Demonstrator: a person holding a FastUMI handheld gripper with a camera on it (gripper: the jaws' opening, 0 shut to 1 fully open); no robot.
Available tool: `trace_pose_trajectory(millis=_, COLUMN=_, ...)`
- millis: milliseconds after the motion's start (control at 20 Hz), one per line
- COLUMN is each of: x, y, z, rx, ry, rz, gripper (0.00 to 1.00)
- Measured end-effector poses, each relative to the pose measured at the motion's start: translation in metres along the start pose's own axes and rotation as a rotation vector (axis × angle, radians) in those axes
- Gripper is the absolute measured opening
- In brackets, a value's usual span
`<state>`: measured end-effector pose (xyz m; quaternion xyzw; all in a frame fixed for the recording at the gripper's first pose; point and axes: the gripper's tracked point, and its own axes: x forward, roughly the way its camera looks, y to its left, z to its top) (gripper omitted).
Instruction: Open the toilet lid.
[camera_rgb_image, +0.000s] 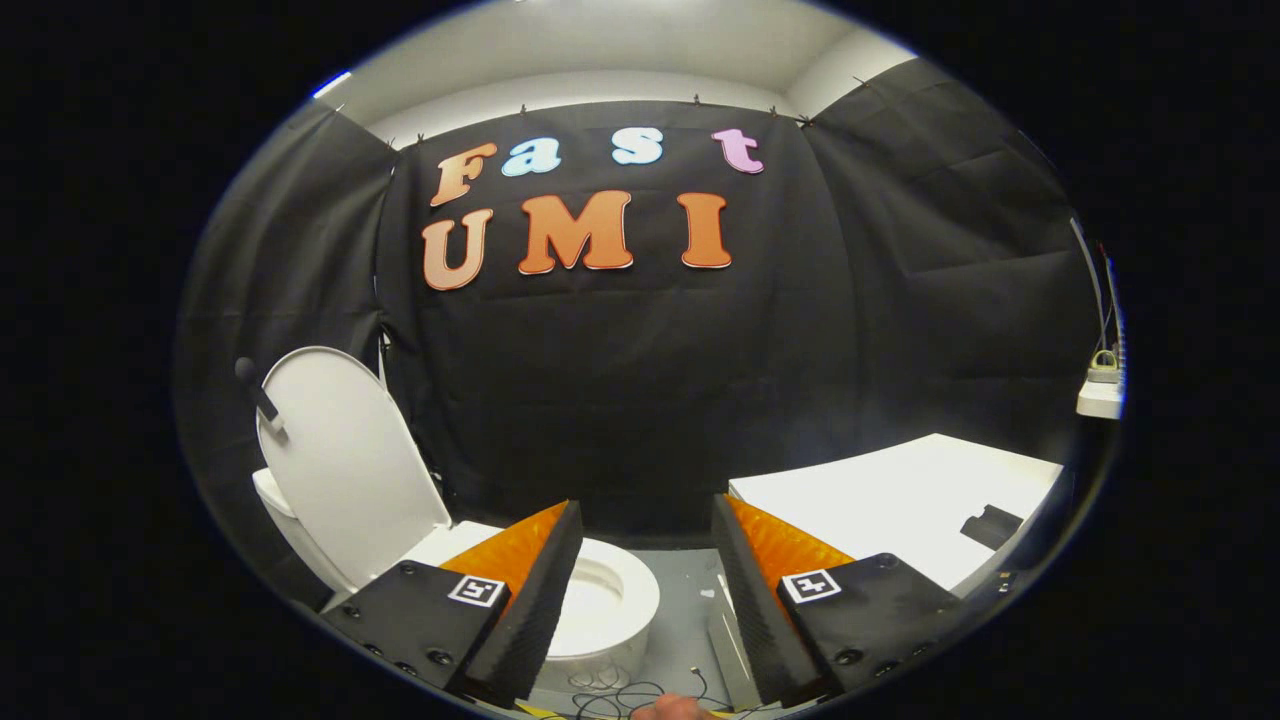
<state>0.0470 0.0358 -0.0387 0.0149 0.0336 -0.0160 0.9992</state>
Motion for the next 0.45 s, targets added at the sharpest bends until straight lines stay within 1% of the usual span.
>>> trace_pose_trajectory(millis=150, x=0.001, y=0.008, z=0.000, rx=-0.014, ry=-0.013, rz=0.013, gripper=0.85)
trace_pose_trajectory(millis=350, x=0.005, y=0.001, z=0.001, rx=0.016, ry=-0.025, rz=0.009, gripper=0.86)
trace_pose_trajectory(millis=450, x=0.007, y=-0.008, z=0.003, rx=0.028, ry=-0.038, rz=-0.009, gripper=0.86)
